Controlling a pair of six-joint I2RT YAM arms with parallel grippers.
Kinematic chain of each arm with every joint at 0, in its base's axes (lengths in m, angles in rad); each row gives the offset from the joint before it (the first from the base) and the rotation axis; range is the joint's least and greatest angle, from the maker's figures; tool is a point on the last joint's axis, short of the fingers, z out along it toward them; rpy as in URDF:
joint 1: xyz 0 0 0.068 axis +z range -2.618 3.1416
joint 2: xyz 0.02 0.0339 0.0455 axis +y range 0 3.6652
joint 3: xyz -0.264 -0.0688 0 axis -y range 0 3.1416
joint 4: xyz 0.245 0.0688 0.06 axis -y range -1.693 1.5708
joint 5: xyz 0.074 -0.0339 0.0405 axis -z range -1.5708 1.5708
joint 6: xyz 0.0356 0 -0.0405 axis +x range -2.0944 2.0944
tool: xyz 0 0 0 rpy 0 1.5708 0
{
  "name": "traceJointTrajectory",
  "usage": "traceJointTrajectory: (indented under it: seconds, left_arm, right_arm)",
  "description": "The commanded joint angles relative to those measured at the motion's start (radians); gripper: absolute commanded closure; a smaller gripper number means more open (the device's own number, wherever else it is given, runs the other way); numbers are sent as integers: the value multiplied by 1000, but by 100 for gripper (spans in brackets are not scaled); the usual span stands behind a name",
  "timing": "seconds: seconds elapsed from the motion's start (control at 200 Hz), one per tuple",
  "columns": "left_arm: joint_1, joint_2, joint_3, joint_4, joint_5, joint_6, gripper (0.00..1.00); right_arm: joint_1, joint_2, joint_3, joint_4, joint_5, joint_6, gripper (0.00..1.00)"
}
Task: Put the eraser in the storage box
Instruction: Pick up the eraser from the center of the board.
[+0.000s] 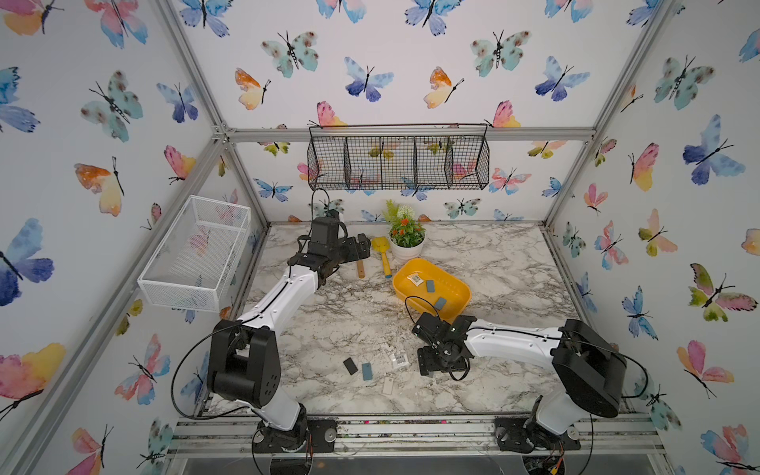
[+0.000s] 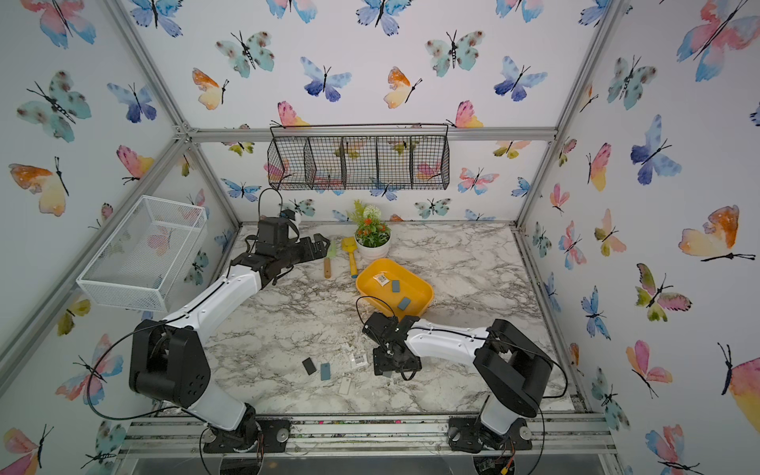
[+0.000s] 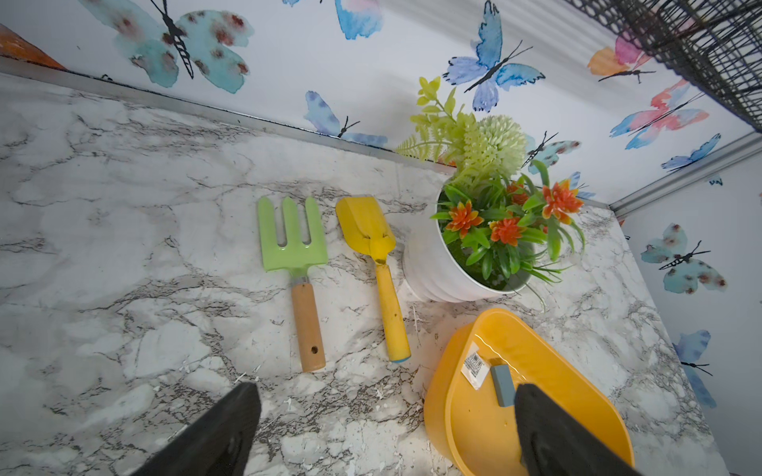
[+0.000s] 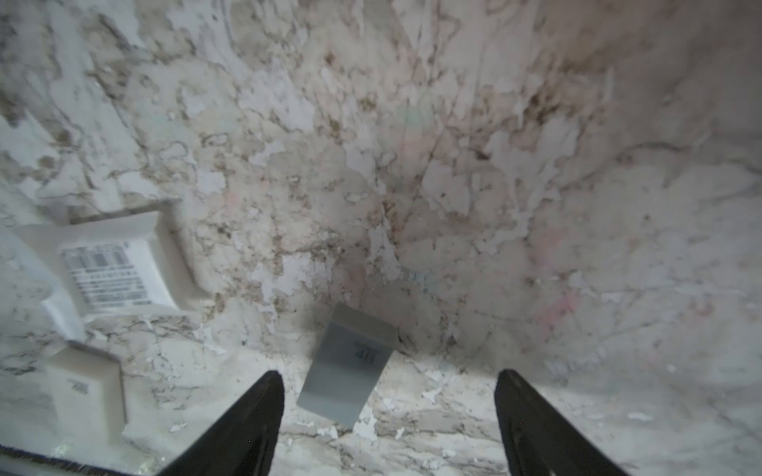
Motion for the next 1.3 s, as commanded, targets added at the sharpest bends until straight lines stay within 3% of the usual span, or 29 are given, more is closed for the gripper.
traceJointTrajectory:
  seconds: [0.0, 0.275, 0.761, 0.961, 1.091, 1.291]
  left_arm:
    - [10, -21, -10, 23, 43, -5, 2]
    - [15, -22, -15, 27, 48, -4, 2]
    - [22, -11, -13, 26, 50, 0, 2]
    - [22, -3, -11, 23, 49, 3, 2]
    - [24, 9, -10, 21, 49, 8, 2]
    - [30, 22, 5, 16, 55, 14, 2]
  right_arm:
    - [17, 43, 33, -16, 10, -16, 19]
    - [35, 101, 76, -37, 46, -38, 32]
    - [35, 95, 70, -45, 54, -53, 84]
    - [32, 45, 142, -100, 153, -92, 86]
    - [-3, 48, 308, -207, 183, -163, 84]
    - [-195, 17, 437, -217, 173, -306, 82]
